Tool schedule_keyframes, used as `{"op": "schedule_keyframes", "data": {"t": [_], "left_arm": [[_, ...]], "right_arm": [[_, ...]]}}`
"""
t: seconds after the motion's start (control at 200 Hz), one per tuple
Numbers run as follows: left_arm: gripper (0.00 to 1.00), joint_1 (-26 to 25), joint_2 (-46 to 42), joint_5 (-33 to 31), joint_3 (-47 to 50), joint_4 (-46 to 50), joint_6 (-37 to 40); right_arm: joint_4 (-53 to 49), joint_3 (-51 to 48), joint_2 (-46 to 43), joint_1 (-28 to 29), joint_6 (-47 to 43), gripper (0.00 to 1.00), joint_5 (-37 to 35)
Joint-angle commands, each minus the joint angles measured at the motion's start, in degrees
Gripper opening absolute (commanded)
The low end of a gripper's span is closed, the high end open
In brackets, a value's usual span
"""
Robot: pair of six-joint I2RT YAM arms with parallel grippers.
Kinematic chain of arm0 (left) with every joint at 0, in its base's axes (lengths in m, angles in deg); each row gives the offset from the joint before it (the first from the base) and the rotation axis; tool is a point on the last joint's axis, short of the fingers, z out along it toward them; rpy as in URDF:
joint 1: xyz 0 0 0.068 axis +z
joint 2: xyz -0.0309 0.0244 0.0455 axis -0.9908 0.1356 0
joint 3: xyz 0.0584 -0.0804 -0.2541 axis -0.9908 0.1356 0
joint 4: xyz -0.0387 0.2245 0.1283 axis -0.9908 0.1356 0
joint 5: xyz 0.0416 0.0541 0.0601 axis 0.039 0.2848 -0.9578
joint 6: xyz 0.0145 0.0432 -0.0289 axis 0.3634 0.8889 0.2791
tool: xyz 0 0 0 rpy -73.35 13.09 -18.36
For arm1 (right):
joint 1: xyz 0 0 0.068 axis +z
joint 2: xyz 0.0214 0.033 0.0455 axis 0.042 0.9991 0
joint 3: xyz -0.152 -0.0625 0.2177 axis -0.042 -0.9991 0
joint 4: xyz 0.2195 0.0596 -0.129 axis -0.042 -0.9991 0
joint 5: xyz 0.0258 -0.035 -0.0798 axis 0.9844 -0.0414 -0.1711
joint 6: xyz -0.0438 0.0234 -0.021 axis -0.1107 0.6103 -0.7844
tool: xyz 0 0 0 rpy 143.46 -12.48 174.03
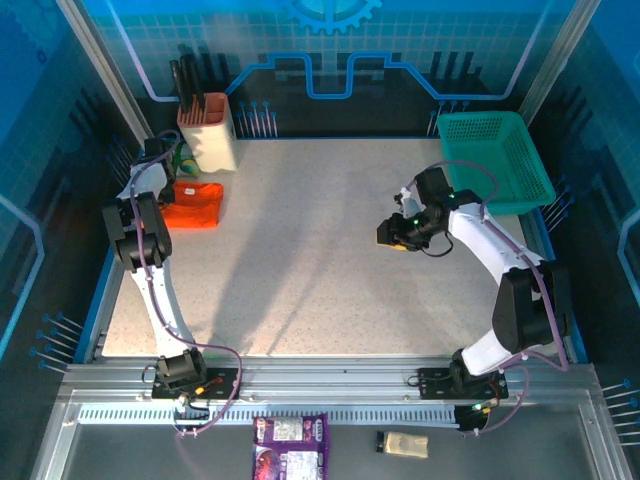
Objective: Fold the inside-out t-shirt
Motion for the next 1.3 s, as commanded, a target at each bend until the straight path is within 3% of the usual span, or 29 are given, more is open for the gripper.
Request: {"op": "schedule_keyframes", "data": {"t": [0.0,0.09,0.235,0.315,0.355,0.365,0.385,0.525,0.555,0.785,0.941,1.051,1.296], "left_arm": [[0.24,-0.22,-3.59,-0.19,-1.03,1.75,-2.29],[0.39,-0.4,-7.21,1.34,-0.1,2.06,-3.93],[0.49,-1.38,-14.73,5.9,3.86,2.19,-8.26],[0.54,-2.87,-19.27,8.54,7.77,1.78,-11.16],[0.64,-3.92,-21.73,9.85,10.24,0.85,-12.89],[0.72,-4.22,-22.35,10.26,10.97,0.61,-13.27],[0.78,-4.73,-23.61,10.93,12.43,-0.02,-13.95],[0.92,-9.64,-32.12,13.36,24.3,-5.76,-19.26],[0.99,-10.55,-34.23,14.79,27.54,-7.65,-20.27],[0.99,-14.69,-46.74,22.06,52.94,-28.11,-27.41],[0.99,-16.48,-50.9,23.81,69.06,-48.99,-23.38],[0.99,-16.55,-50.43,29.1,75.96,-62.44,-20.24],[0.99,-16.63,-52.41,34.73,79.28,-67.74,-16.57]], "right_arm": [[-1.4,0.07,-2.48,-1.78,-1.93,0.45,-3.93],[0.51,-0.49,-3.71,-3.16,-3.23,0.49,-5.25],[4.09,-1.14,-4.71,-5.12,-5.17,0.67,-10.78],[6.22,-1.38,-5.0,-5.84,-5.97,0.87,-15.49],[7.58,-1.94,-5.33,-6.27,-6.09,1.0,-18.25],[8.04,-2.11,-5.44,-6.33,-6.13,1.0,-19.06],[9.06,-2.57,-5.64,-6.59,-6.24,1.0,-20.3],[18.89,-7.32,-7.54,-7.78,-8.39,1.0,-28.49],[21.81,-8.64,-7.78,-7.87,-9.41,1.0,-30.07],[43.01,-19.21,-6.68,-8.24,-16.69,1.0,-38.13],[70.59,-33.44,-7.49,-8.34,-20.35,1.0,-37.56],[78.26,-37.86,-5.19,-9.98,-18.44,1.0,-36.94],[101.09,-47.37,-0.15,-9.79,-20.19,1.0,-32.94]]}}
